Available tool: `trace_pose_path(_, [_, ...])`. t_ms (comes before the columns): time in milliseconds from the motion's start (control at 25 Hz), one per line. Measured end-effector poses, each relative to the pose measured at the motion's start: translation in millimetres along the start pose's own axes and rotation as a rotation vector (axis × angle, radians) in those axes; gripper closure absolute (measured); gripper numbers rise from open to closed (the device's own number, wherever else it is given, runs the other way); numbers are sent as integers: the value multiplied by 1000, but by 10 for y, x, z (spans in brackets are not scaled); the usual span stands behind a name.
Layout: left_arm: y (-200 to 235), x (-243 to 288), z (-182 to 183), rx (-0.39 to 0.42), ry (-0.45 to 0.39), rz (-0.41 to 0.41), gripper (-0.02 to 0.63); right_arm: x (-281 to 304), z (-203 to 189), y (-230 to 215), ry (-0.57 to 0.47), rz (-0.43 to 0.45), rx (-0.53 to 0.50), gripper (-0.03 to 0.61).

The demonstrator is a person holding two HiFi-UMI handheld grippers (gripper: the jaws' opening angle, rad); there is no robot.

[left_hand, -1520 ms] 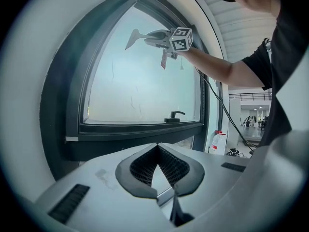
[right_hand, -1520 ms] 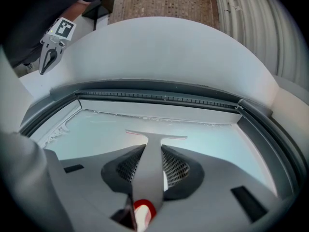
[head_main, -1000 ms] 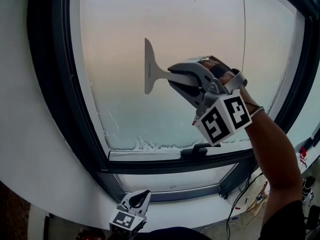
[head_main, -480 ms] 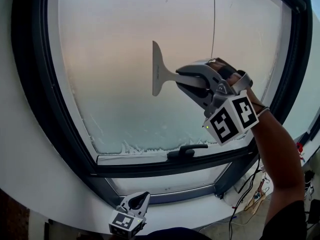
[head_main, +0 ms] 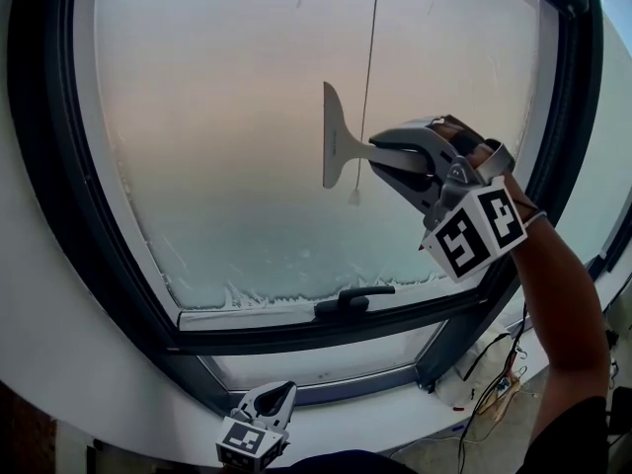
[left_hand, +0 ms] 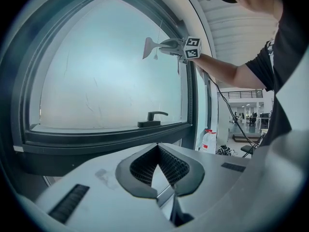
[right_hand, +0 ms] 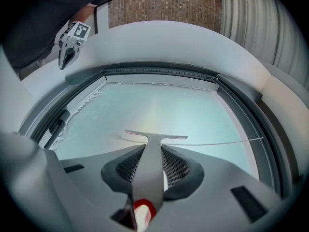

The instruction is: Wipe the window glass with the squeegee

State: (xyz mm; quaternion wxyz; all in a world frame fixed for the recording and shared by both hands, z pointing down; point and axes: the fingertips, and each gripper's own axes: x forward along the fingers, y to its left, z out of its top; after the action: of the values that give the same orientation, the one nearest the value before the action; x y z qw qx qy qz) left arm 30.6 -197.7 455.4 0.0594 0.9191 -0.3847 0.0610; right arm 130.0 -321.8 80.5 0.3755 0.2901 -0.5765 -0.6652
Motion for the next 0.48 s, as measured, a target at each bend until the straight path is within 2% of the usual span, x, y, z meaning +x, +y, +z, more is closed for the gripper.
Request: trace_pose_path(480, [-108, 93, 11, -1, -6, -22, 614, -202, -320, 66, 38, 30, 28, 491])
